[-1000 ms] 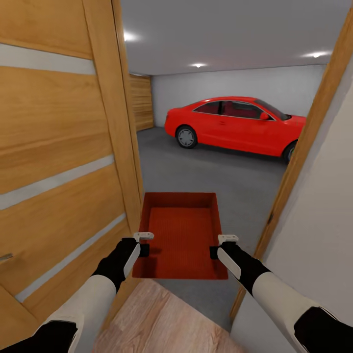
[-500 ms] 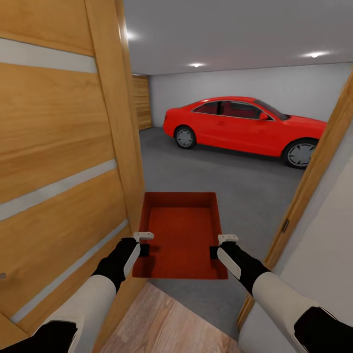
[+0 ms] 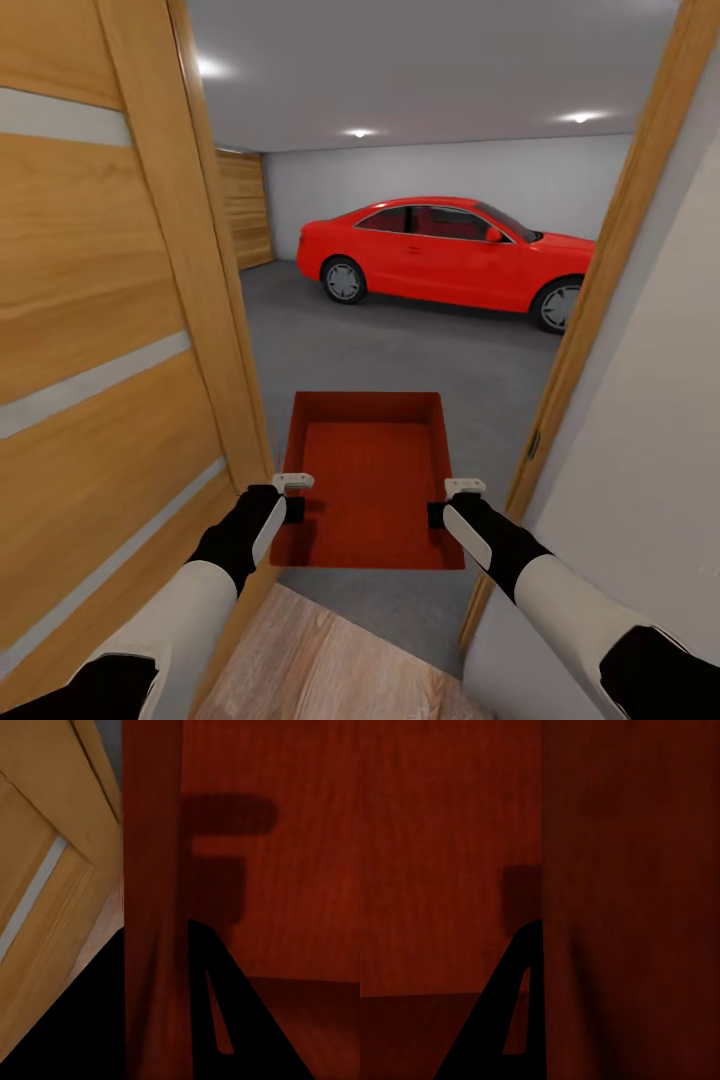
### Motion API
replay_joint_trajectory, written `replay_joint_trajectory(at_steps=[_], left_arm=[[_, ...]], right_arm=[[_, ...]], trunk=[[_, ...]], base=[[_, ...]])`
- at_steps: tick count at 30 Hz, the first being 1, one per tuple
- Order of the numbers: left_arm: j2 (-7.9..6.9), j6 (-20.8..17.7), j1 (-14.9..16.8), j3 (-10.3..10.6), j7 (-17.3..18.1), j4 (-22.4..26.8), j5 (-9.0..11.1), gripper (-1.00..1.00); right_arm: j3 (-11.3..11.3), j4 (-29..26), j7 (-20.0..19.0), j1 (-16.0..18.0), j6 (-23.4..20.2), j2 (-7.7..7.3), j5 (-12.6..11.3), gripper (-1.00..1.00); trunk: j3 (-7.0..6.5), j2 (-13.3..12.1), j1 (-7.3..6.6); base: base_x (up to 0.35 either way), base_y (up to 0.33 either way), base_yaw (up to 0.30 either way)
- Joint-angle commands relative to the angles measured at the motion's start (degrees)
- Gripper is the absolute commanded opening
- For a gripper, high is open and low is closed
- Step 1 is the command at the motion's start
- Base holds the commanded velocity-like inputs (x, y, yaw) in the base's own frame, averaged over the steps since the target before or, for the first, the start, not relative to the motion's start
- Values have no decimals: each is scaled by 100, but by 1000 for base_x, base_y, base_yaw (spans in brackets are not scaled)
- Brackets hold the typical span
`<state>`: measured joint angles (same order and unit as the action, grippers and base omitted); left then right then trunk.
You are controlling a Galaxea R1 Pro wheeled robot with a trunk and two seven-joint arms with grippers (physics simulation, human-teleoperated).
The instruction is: Move the two storage containers from the living room to the garage. In the garage, place one container on the floor and stack the other container on top of it (either order is fine).
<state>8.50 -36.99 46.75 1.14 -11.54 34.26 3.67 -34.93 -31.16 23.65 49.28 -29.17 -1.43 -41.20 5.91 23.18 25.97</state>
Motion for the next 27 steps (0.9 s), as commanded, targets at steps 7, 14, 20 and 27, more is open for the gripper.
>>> replay_joint_trajectory(at_steps=[7,14,20,27], left_arm=[[0,-33,1,18,-59,-5,29,-100],[2,-52,1,17,-59,-7,29,-100],[-2,-54,1,18,-59,-7,29,-100],[0,-54,1,18,-59,-7,29,-100]], right_arm=[[263,-13,86,12,140,-323,279,-100],[262,-13,86,12,140,-323,279,-100],[263,-13,84,12,140,-323,279,-100],[264,-13,79,12,140,-323,279,-100]], trunk=[[13,14,4],[13,14,4],[13,14,4],[13,14,4]], base=[[0,0,-223],[120,160,-26],[161,158,-1],[136,114,0]])
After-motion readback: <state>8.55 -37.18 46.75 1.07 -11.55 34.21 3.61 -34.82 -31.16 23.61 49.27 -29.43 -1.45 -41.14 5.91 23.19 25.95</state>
